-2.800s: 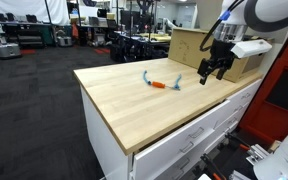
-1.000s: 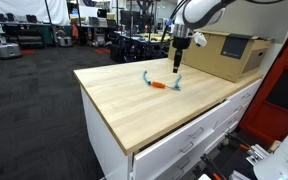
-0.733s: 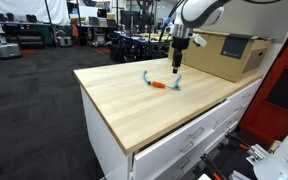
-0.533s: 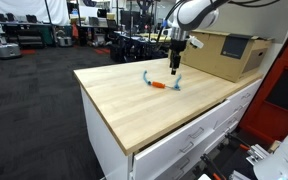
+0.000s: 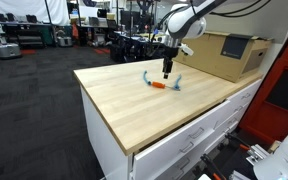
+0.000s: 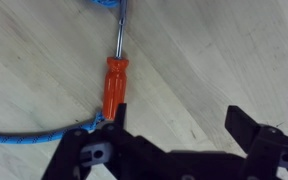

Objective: Move the screwdriver to the left slightly

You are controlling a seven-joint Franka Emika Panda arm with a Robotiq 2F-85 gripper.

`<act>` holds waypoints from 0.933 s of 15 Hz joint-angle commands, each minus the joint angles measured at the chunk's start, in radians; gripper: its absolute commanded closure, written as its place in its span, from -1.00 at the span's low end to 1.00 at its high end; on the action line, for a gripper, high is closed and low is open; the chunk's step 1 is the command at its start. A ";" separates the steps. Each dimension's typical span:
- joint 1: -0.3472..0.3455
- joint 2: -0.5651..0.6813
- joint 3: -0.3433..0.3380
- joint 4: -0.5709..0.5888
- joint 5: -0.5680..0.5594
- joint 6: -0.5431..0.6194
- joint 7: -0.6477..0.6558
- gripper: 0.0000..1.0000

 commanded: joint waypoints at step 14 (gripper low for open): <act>-0.051 0.171 0.023 0.156 0.000 -0.036 -0.004 -1.00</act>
